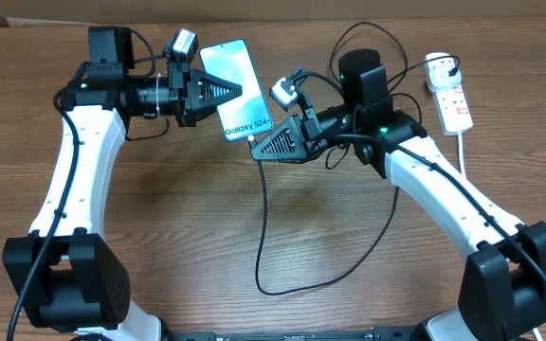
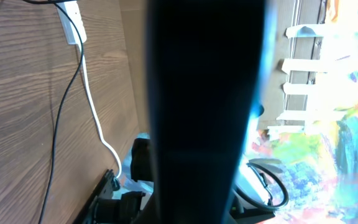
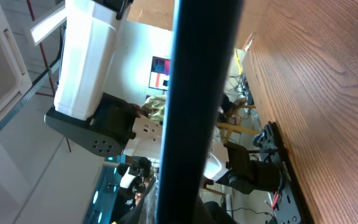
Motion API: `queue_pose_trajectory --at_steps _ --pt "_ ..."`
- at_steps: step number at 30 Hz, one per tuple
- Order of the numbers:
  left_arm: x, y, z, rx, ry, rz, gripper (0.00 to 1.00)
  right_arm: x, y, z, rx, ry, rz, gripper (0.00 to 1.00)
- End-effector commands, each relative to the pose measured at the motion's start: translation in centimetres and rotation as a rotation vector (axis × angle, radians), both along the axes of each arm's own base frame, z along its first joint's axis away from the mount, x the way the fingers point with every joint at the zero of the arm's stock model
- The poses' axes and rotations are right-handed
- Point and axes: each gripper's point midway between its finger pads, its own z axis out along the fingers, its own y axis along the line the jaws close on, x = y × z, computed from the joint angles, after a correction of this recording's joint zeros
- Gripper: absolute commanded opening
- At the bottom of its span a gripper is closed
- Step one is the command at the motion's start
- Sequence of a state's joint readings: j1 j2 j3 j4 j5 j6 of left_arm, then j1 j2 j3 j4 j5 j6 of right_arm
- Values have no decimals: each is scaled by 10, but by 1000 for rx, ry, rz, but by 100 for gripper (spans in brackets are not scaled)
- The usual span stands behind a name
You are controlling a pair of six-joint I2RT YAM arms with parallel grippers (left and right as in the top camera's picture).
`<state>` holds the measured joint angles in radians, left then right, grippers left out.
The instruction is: Plug charger to phone and switch on socket
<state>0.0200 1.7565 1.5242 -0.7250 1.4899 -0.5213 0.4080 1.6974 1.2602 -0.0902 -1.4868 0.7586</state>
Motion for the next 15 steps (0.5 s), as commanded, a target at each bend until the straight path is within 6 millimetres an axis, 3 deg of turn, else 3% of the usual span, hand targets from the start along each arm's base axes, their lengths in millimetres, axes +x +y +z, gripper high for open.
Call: queue_pose_trajectory --at_steps 1,15 --pt "-11 -1 17 -74 -15 -54 4 4 -3 6 14 -26 -5 4" --pt "-11 -1 17 -74 -15 -54 5 9 -5 5 6 -21 -28 4"
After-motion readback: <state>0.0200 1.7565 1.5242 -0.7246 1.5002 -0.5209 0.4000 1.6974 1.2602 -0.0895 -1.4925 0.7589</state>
